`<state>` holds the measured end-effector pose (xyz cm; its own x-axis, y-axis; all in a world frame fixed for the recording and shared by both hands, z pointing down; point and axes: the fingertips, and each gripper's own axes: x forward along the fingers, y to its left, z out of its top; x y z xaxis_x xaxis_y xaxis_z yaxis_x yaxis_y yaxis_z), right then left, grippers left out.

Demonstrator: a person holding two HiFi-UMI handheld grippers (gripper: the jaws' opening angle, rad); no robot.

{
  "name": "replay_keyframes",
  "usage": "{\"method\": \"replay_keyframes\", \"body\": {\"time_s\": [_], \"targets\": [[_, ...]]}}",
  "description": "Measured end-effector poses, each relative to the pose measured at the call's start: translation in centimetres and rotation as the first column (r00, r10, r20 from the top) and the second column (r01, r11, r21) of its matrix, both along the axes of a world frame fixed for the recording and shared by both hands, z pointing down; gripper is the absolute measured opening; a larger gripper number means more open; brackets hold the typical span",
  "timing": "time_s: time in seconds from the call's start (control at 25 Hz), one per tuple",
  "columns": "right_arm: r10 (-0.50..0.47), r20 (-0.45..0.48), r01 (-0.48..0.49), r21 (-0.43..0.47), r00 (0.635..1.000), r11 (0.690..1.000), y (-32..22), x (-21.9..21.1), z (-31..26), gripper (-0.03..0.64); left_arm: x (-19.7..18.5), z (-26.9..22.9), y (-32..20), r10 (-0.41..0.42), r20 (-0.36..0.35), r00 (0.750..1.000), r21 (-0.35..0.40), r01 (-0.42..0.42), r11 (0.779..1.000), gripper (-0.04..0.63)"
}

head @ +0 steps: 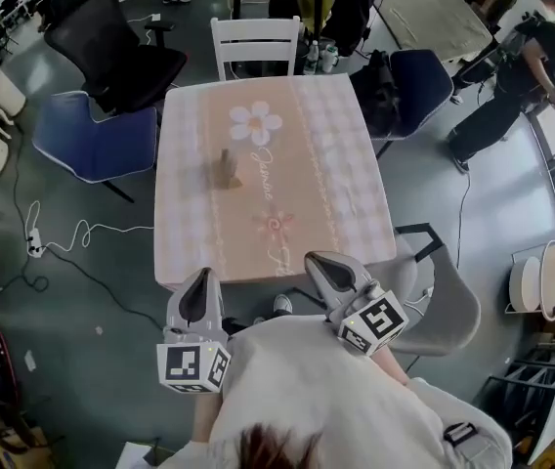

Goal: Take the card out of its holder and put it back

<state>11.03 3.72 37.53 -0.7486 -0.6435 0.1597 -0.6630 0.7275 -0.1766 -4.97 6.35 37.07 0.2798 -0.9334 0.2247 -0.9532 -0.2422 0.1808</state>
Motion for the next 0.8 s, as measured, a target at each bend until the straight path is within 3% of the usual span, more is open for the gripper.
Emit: {"method": "replay_keyframes", "body": {"time_s": [0.24,0.44,0.8], "targets": [[-0.016,-0.005,0.016,0.01,1.0,1.0,-1.7,0.1,0.2,-0.002,-1.1,0.6,-0.6,-0.048,0.002,0.999,-0.009,0.048,0.999,0.0],[-0.023,-0.045,0.021,-0.035,0.999,0.999,-2.4,0.7,0.6,-0.002,-1.6,0.6,-1.2,-0.087,0.004,0.996,-0.007,0.087,0.996,0.0],[-0.043,-0.005,0.043,-0.024,0.999,0.999,-3.1,1.4,1.1,-0.002,-0.3,1.3,-1.3,-0.093,-0.019,0.995,-0.022,0.093,0.995,0.0]]}}
